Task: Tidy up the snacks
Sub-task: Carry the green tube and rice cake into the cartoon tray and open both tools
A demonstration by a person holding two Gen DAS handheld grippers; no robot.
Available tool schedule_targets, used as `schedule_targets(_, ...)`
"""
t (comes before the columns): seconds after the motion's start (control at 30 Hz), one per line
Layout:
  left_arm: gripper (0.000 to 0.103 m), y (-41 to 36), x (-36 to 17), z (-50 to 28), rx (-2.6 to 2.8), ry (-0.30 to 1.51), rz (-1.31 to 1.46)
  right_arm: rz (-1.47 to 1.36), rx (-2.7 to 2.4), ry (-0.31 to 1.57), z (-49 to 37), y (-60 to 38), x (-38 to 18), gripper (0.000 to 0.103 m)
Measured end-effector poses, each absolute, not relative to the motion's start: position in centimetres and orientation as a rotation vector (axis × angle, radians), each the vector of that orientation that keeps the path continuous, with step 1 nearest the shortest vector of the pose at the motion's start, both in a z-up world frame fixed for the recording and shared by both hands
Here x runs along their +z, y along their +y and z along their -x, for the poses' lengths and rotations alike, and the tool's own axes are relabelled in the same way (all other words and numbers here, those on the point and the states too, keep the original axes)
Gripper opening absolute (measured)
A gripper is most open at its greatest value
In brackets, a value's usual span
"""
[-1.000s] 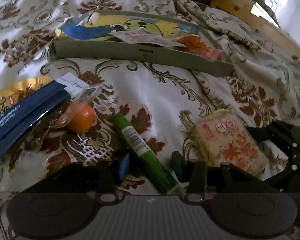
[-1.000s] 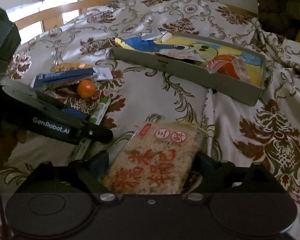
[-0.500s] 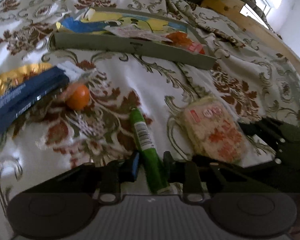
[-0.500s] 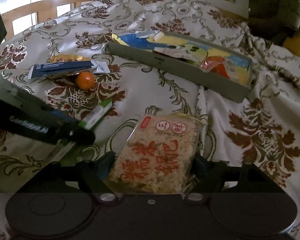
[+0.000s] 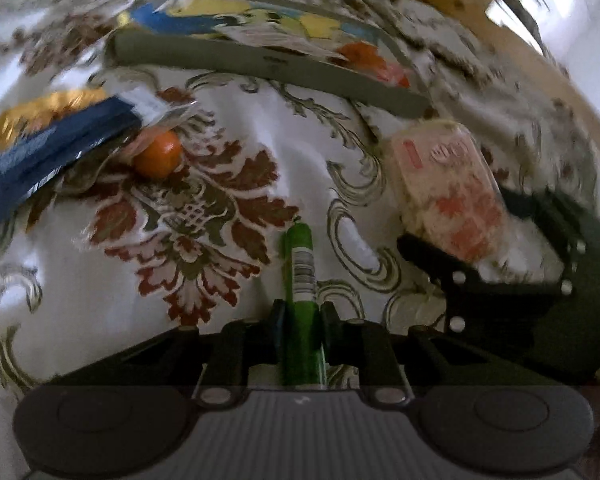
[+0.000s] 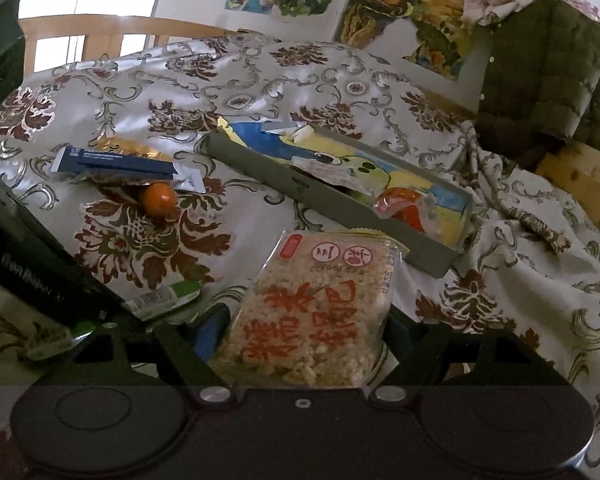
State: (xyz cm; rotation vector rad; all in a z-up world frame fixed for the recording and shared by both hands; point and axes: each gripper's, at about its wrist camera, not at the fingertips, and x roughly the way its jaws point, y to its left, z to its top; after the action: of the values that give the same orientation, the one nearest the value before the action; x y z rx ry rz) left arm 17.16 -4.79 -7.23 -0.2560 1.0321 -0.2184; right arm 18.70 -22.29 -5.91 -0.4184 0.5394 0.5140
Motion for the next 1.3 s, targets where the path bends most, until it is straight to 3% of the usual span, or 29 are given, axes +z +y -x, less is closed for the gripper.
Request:
schedule_targets(0.17,0.023,-5.8,-7.4,-18.0,-0.221,1.078,0.17,0.402,0.519,0.536,-18.6,-22.3,-5.9,0.081)
schedule_targets(0.37,0.019,-5.3,-7.0,-18.1,-0.223,1.08,0.209,0.387,0.525,0.49,-18.3,-22.3,-5.4,0.081)
schedule_targets(0.7,0.019,-2.3,-4.3,-19.9,-0.179,0.939,0.402,0.287,0.486,0.371,-20.9,-23.4,-4.1,0.081)
schedule_targets(1.03,0.019,-2.2,0.3,-30.2,-0.095,0.763,0.346,0.086,0.4,0.311,-31.3,-24.1,-1.9,0.081)
schedule_targets(1.3,0.019,-3.4,0.4,-38.6,-0.041,0.74,0.34,-0.003,0.357,0.349,-36.9,-25.6,-2.6,0.081)
